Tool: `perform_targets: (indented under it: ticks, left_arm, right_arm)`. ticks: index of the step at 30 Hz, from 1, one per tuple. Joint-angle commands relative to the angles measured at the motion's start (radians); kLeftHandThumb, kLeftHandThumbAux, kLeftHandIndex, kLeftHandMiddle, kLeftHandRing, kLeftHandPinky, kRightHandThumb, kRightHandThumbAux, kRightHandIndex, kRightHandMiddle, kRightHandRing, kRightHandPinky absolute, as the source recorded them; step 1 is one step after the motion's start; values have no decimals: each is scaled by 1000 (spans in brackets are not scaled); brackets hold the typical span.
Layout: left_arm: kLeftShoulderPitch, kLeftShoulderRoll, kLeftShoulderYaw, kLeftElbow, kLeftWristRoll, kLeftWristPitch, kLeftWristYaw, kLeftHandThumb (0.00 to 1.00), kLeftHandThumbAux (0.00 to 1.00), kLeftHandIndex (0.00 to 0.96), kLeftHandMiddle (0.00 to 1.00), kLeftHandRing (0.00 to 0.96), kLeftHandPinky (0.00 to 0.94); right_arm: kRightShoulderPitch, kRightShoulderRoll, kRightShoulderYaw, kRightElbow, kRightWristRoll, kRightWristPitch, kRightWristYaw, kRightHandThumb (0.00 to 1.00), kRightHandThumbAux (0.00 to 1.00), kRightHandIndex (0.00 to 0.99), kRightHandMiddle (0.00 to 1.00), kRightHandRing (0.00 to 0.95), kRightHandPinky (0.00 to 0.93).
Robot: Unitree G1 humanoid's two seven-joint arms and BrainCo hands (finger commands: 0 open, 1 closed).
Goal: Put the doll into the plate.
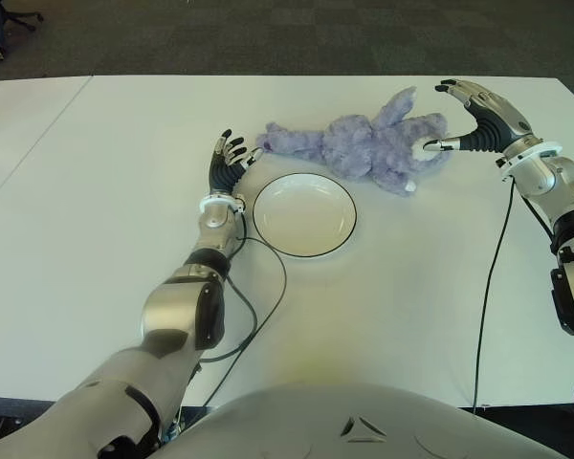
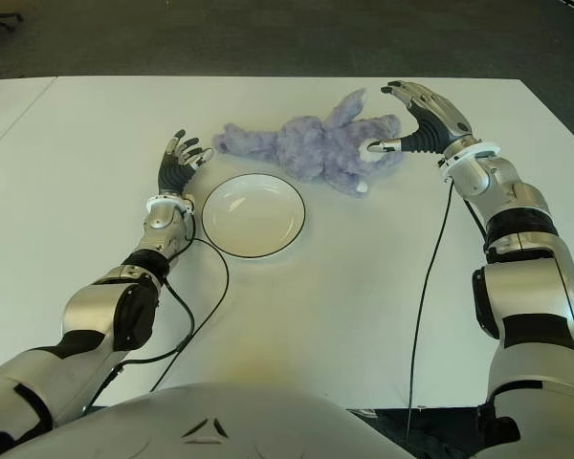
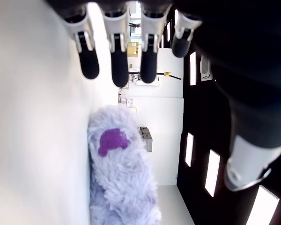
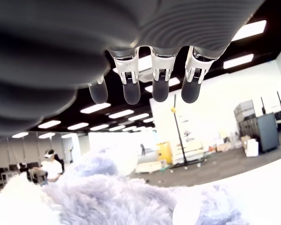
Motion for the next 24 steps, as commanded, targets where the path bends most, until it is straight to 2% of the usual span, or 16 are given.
perform_targets:
  ticks: [1,11,21,24]
  left_arm:
    - [126,-27,3,93,-4,113,-6,0,687,77,196,205,203]
    - [126,-28,3,92,-5,107,-11,0,652,75,188,199,203]
    - [127,-29,6,91,-8,104,-20,0,635,90,191,202,215]
    - [127,-28,4,91,-5,105,-17,0,633,94,192,203,211]
  right_arm:
    - [-4,28,13,33,-2,35,-19,54,435,9,0,0,0]
    - [16,67,21,66,18,53,-35,60,446,21,0,0,1]
    - [66,183,59,79,8,75,-59,81,486,45,0,0,18]
    - [107,244,73,78,13,67,-61,100,509,51,0,0,23]
